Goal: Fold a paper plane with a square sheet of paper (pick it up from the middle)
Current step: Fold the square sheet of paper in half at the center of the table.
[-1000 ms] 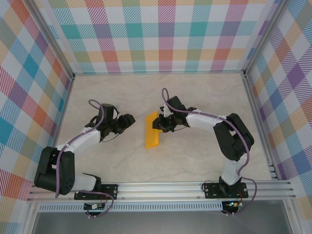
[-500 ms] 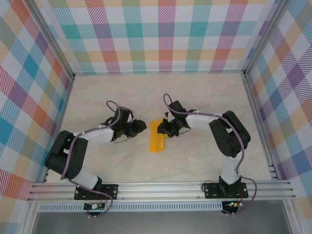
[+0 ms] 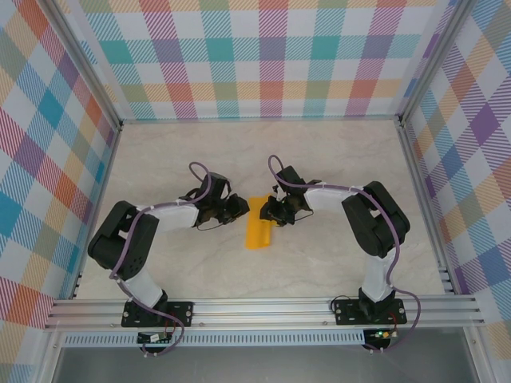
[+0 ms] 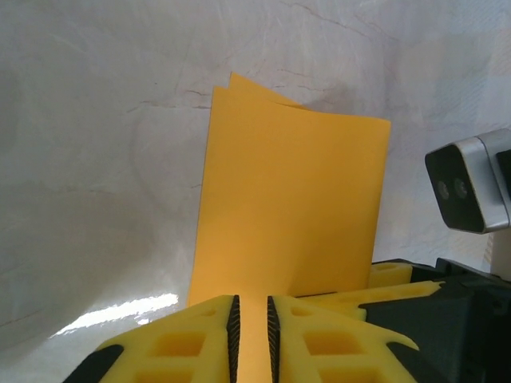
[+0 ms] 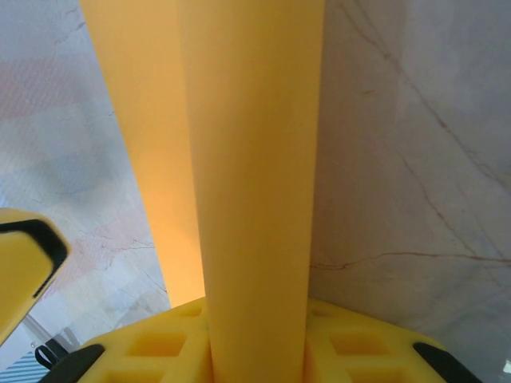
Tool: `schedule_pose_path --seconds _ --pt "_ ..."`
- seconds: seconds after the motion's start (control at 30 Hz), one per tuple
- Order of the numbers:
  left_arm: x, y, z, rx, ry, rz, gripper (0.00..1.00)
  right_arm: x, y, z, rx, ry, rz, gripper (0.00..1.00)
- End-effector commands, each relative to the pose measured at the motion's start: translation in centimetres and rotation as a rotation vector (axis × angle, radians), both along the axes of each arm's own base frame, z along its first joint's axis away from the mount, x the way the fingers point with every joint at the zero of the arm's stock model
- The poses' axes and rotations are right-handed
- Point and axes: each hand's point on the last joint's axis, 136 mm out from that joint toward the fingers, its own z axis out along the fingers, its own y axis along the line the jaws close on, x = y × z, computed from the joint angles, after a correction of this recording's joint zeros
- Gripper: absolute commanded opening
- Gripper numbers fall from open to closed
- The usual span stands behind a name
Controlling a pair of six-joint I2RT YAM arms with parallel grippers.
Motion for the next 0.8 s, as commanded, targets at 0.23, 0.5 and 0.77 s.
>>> schedule_pose_path --seconds 0.23,0.5,0.77 --pt "-0.3 -1.5 -2.3 0.048 0.072 -0.046 0.09 -0.7 -0.9 -1.8 -0.053 0.044 -0.004 0.28" --pt "-0.8 -0.9 -4.0 0.121 0.134 -0.05 0.09 -0.3 -0.4 0.3 -0.054 0.019 0.057 0.31" --pt "-1.1 -0.8 -4.4 0.136 0.154 -0.053 0.08 0.1 -1.9 1.5 -0.144 -0.024 0.057 0.46"
